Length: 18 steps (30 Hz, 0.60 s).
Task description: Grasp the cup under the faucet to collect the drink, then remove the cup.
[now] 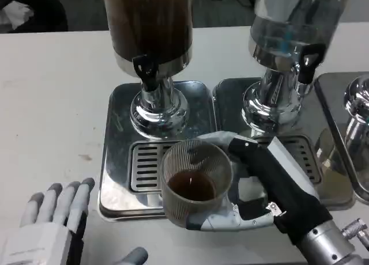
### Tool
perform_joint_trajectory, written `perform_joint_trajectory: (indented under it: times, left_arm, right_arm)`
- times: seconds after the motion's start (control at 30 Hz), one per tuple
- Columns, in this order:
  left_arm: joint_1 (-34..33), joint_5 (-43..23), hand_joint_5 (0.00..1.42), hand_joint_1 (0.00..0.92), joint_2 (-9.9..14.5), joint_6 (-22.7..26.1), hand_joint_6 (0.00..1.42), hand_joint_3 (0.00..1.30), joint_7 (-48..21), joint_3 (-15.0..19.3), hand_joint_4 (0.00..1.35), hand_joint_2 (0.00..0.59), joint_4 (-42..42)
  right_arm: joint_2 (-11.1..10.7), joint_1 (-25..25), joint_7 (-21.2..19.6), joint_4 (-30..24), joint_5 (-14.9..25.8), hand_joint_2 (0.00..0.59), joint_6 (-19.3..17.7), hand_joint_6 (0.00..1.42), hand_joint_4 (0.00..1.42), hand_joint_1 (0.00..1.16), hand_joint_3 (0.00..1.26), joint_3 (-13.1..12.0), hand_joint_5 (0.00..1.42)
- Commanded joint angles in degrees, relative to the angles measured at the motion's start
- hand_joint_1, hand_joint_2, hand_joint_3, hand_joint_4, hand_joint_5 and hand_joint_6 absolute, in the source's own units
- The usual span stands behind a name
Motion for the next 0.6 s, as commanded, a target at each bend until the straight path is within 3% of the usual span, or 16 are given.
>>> perform_joint_trajectory:
  times: [0.03,0.6]
  left_arm:
    - [0.26,0.70,0.00,0.000,0.32,0.52,0.00,0.00,0.43,-0.37,0.00,0.099,-0.40]
    - [-0.60,0.33,0.00,0.000,0.00,1.42,0.00,0.00,1.16,-0.76,0.00,0.099,0.85]
  right_arm:
    - [1.02,0.68,-1.05,-2.34,1.21,0.151,-0.15,1.15,0.87,0.98,0.80,-0.34,0.90]
    - [2.03,1.70,-1.82,-2.19,0.91,0.151,0.56,1.15,0.87,0.98,0.81,-0.94,0.90]
